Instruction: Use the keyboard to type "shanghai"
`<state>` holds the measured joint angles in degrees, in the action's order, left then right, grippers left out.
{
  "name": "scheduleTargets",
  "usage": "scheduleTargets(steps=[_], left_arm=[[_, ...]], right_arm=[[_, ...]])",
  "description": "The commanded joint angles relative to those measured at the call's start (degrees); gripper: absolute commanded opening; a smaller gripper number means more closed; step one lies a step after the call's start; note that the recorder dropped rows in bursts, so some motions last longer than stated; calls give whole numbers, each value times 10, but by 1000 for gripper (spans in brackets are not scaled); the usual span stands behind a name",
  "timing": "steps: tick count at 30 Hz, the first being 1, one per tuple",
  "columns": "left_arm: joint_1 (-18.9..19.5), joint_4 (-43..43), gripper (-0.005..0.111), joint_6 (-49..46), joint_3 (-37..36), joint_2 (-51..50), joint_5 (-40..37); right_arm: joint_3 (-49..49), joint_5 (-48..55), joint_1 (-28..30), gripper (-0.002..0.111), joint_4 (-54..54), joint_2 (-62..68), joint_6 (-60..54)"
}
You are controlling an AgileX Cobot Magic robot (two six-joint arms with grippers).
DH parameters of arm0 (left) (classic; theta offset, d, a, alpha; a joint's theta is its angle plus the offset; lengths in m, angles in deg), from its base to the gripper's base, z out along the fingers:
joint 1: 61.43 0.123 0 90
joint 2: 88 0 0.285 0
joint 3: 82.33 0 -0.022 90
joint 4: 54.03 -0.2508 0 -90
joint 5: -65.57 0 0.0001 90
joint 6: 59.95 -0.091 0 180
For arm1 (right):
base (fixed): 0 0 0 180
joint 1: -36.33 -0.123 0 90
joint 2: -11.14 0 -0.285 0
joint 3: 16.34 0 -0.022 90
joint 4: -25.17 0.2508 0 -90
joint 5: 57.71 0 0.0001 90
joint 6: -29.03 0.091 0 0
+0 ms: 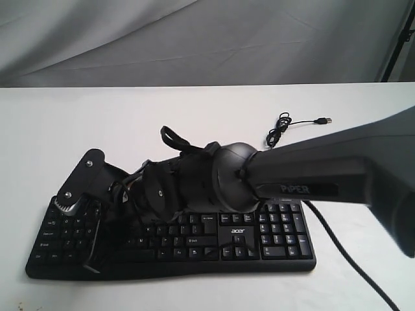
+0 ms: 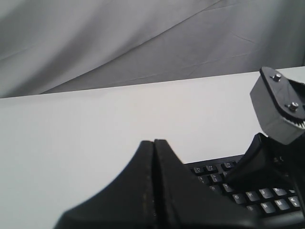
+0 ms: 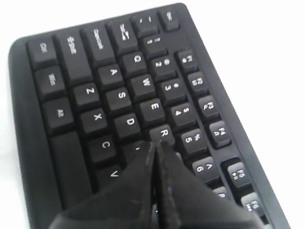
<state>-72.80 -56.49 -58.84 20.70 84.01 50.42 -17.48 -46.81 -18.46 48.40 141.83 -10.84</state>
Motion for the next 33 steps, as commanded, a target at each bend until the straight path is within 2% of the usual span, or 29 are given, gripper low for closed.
scheduleTargets(steps=[1, 8, 19, 33], left_arm=[[-2, 0, 0, 2, -2, 2, 3], [-2, 0, 0, 2, -2, 2, 3], [-2, 0, 0, 2, -2, 2, 3], [-2, 0, 0, 2, -2, 2, 3]], right_arm=[[12, 1, 0, 0, -8, -21, -4], [60, -27, 8, 0, 0, -33, -4], [60, -49, 9, 0, 1, -8, -4], [39, -22, 8, 0, 9, -17, -2]])
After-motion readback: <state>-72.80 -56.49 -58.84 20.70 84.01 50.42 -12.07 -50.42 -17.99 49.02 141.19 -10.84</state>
